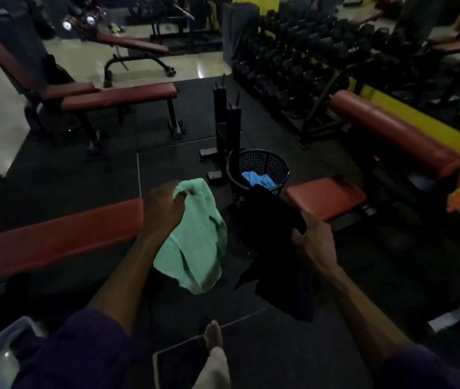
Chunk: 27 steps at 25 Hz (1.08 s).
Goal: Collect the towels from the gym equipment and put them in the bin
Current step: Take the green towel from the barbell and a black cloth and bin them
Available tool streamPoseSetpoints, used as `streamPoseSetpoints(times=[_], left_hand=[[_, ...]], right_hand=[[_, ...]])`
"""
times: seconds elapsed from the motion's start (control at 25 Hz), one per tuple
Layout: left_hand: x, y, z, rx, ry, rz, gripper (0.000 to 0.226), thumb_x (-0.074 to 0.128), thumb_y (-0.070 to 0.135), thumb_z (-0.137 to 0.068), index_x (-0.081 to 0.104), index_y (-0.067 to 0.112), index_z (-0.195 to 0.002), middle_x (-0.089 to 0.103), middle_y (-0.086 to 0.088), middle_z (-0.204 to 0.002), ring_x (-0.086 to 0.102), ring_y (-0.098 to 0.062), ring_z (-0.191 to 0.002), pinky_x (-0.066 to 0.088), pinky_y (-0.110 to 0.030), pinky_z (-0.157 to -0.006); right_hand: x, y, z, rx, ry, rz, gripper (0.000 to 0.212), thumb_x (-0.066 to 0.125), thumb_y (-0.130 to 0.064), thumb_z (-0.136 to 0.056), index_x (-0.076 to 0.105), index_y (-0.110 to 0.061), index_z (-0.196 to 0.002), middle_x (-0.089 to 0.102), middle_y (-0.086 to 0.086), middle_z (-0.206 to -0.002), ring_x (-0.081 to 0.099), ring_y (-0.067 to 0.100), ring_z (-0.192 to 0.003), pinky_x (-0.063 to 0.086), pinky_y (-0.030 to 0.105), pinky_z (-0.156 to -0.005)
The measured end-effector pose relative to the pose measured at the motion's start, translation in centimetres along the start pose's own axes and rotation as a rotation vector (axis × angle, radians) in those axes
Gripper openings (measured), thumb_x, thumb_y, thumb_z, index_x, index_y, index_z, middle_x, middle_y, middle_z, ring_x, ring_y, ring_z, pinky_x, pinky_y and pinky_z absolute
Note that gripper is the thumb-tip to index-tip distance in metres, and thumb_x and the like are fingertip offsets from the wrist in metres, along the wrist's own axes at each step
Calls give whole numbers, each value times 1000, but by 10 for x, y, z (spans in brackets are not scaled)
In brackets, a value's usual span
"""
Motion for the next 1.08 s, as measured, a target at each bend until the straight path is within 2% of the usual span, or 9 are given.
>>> streamPoseSetpoints(times=[0.16,0.28,0.44,0.64,0.8,0.92,1.08], left_hand=[[53,-16,-118,24,-5,59,19,59,11,-91,72,10,-105,73,-12,-105,66,-30,-97,44,-29,-81],[91,-19,-195,39,-38,121,23,56,10,-90,71,9,-107,72,-12,-106,66,-31,-98,47,-31,-83],[139,-9,-300,104,-57,137,22,55,10,-89,72,9,-104,73,-13,-100,67,-32,-93,50,-37,-80],[204,6,-418,156,-55,121,18,56,17,-89,71,14,-99,73,-10,-94,66,-30,-88,45,-33,-72],[255,18,-477,179,-104,150,18,56,16,-89,70,12,-99,73,-9,-95,66,-29,-90,49,-35,-73],[303,30,-527,198,-157,233,21,54,14,-89,70,12,-102,72,-7,-96,66,-26,-90,49,-34,-75],[366,36,-578,218,-282,288,18,53,19,-89,67,12,-97,68,0,-88,63,-20,-82,52,-39,-75]], right_hand=[[31,7,-84,29,50,18,29,69,-5,-79,68,-5,-108,73,14,-94,65,27,-79,37,25,-68],[51,13,-142,94,52,28,27,68,-3,-78,69,-4,-106,70,12,-84,66,28,-75,38,28,-66],[76,16,-214,170,86,34,36,68,-6,-82,69,-10,-117,74,13,-99,65,25,-82,38,27,-73],[112,32,-302,259,36,-54,31,63,-10,-89,69,-14,-119,68,0,-93,65,17,-87,39,18,-72],[128,38,-355,326,30,-113,23,59,-7,-91,70,-12,-111,67,3,-93,61,15,-82,36,6,-61],[136,47,-400,394,42,-70,20,58,-16,-93,68,-17,-110,65,-1,-94,62,19,-85,40,22,-73],[146,48,-442,442,103,-54,14,61,-21,-93,69,-22,-105,64,-6,-87,63,17,-79,40,24,-70]])
Point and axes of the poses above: each hand's wrist, its own z-axis away from the middle knuckle, its own x-axis out of the palm, y = z × x, the point moved 6 cm from there along -z, towards the middle knuckle
